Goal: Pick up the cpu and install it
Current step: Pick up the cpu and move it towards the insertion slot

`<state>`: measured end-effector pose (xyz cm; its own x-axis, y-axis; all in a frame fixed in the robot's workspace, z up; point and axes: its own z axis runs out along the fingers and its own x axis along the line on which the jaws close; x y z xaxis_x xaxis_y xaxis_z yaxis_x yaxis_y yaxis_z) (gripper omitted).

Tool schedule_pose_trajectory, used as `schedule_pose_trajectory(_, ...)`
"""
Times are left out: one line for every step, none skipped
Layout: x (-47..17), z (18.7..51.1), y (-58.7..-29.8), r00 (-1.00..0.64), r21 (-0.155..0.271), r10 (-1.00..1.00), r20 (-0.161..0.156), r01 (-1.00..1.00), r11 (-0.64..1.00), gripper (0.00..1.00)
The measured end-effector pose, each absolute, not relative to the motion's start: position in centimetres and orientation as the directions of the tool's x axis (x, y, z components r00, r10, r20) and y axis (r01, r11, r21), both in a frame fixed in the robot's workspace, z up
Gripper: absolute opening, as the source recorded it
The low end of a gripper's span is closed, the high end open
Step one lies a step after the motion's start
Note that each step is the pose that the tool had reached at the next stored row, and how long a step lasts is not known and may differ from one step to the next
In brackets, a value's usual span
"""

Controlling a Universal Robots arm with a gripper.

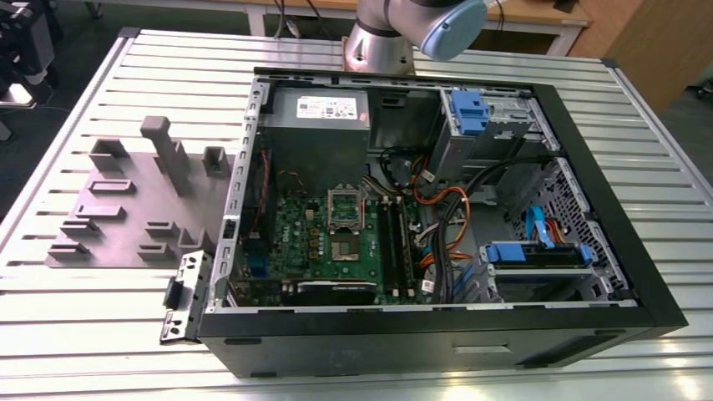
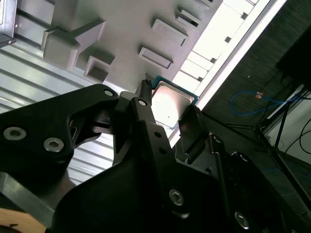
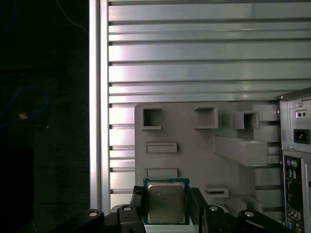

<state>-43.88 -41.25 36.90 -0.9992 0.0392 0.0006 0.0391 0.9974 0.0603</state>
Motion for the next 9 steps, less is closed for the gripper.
schedule_pose_trajectory(-43.89, 36.93, -41.25, -0.999, 0.060, 0.039, 0.001, 0.039, 0.997, 0.47)
schedule_pose_trajectory(-43.88, 36.96, -41.25, -0.999, 0.060, 0.039, 0.001, 0.039, 0.997, 0.47)
schedule_pose_trajectory(-43.88, 36.99, -41.25, -0.999, 0.060, 0.039, 0.001, 0.039, 0.997, 0.47)
schedule_pose_trajectory(-43.88, 37.00, -41.25, -0.999, 0.060, 0.039, 0.001, 0.039, 0.997, 0.47)
schedule_pose_trajectory(-43.88, 37.04, -41.25, -0.999, 0.060, 0.039, 0.001, 0.039, 0.997, 0.47)
schedule_pose_trajectory(-43.88, 37.17, -41.25, -0.999, 0.060, 0.039, 0.001, 0.039, 0.997, 0.47)
schedule_pose_trajectory(-43.88, 37.18, -41.25, -0.999, 0.060, 0.039, 0.001, 0.039, 0.997, 0.47)
schedule_pose_trajectory(-43.88, 37.19, -41.25, -0.999, 0.060, 0.039, 0.001, 0.039, 0.997, 0.47)
schedule_pose_trajectory(-43.88, 37.21, -41.25, -0.999, 0.060, 0.039, 0.001, 0.039, 0.997, 0.47)
